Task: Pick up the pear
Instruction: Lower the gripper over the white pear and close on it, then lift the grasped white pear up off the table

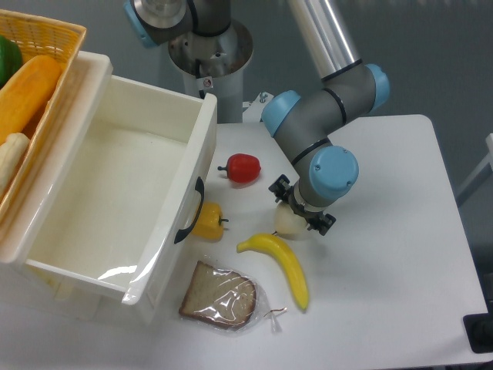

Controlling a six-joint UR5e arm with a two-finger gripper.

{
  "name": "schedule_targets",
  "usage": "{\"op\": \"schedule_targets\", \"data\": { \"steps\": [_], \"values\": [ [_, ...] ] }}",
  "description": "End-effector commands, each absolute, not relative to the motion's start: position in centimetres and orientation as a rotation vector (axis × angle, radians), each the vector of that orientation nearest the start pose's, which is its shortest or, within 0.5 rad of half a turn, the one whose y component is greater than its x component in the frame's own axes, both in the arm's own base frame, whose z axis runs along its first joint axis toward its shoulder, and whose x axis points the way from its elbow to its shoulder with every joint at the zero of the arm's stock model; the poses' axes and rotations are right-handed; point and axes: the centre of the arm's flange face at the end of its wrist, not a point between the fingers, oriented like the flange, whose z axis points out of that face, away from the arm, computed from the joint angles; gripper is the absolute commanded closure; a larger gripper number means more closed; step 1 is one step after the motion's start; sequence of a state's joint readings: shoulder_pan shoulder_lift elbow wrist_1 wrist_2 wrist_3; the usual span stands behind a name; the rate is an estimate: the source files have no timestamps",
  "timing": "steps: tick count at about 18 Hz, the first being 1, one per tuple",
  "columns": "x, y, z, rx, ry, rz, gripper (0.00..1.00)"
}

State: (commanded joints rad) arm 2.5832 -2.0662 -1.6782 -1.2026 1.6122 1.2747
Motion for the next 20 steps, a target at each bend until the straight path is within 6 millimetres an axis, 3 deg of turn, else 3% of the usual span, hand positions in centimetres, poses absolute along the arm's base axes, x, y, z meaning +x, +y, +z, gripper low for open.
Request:
{"op": "schedule_targets", "data": {
  "steps": [4,6,8,15,18,20],
  "values": [
    [-44.2,42.9,19.8,-3.226,0.438,-0.309,0.50],
    [-44.6,43.0,20.2,-3.223,0.434,-0.296,0.58],
    [-45.1,43.0,20.7,-3.217,0.433,-0.279,0.60],
    [-49.0,42.8,26.3,-3.156,0.390,-0.124,0.61],
    [-50.0,41.9,27.5,-3.152,0.350,-0.090,0.72],
    [-50.3,41.7,28.1,-3.151,0.335,-0.074,0.91]
  ]
}}
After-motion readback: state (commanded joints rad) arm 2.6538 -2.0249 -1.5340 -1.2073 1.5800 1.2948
